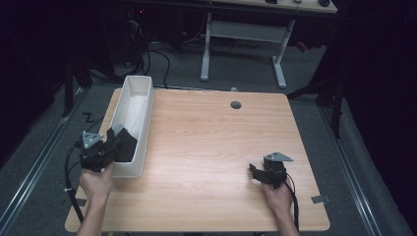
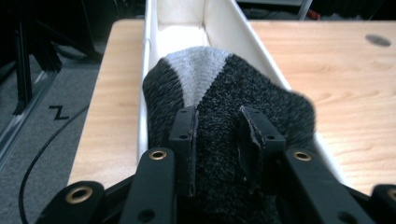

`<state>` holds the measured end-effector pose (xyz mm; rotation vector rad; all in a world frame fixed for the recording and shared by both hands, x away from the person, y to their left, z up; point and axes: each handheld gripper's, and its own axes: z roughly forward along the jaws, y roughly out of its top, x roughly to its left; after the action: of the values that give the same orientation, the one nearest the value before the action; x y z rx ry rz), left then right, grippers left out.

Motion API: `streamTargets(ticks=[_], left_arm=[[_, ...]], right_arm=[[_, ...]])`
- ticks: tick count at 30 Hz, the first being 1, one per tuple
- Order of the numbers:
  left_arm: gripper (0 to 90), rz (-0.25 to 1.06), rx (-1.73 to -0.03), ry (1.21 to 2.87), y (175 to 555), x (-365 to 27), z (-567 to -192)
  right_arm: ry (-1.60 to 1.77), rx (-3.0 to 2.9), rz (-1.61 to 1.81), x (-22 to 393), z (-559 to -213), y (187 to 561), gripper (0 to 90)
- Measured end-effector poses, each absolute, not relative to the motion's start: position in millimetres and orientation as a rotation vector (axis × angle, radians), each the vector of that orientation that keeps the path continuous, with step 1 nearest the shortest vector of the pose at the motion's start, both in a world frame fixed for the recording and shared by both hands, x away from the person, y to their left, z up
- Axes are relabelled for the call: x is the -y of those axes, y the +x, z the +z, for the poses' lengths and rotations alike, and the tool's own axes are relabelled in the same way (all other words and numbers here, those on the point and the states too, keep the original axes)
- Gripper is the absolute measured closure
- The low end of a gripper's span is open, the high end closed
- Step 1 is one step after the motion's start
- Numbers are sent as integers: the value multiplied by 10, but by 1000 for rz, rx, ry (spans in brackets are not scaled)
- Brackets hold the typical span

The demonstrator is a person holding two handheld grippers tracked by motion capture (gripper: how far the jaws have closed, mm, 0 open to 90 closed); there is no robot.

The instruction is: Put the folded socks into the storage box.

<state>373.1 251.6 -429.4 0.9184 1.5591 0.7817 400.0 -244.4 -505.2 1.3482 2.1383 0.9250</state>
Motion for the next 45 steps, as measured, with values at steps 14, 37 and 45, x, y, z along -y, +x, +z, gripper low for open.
streamTargets(ticks=[14,37,45], left_arm=[[654,855,-1577,952,3800,-2436,-4403],[374,751,-1531,882,3729,-2464,-4189],[329,695,-1464,900,3741,-2263,-3934]], right_arm=[[1350,-2137,925,2442,-5052,3999,347],[1349,-2141,927,2435,-5051,4003,347],[1346,-2143,928,2436,-5051,3998,347]])
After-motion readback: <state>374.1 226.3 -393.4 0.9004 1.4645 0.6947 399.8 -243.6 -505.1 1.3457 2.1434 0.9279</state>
